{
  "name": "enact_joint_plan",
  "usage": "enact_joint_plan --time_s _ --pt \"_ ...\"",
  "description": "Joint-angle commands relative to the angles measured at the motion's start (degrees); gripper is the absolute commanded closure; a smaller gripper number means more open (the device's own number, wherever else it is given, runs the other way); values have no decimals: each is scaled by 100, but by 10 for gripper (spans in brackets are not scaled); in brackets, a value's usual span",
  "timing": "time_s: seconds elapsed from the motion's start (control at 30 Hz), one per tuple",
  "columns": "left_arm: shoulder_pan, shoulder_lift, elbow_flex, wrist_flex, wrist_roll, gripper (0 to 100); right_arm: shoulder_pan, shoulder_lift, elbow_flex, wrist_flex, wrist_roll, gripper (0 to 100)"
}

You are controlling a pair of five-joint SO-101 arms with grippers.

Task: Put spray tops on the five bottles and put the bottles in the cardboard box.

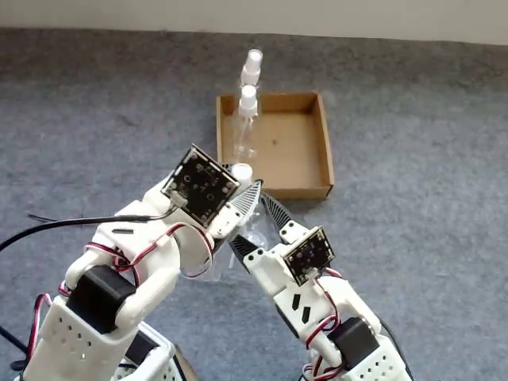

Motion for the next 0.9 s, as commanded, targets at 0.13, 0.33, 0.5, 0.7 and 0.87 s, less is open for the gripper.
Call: enact_joint_plan --time_s 0.13,0.33,0.5,0.7,0.87 --pt "-136 -84 -699 229 -44 864 22 -75 -75 13 -26 995" --pt "-145 -75 -1490 519 -44 864 22 -75 -75 13 -26 995" --pt "-189 -66 -1552 484 -62 867 22 -75 -66 13 -26 995" --pt "-198 -57 -1200 475 -79 867 22 -75 -66 13 -26 995" --pt "-681 -57 -1015 457 -79 867 22 -75 -66 13 -26 995"
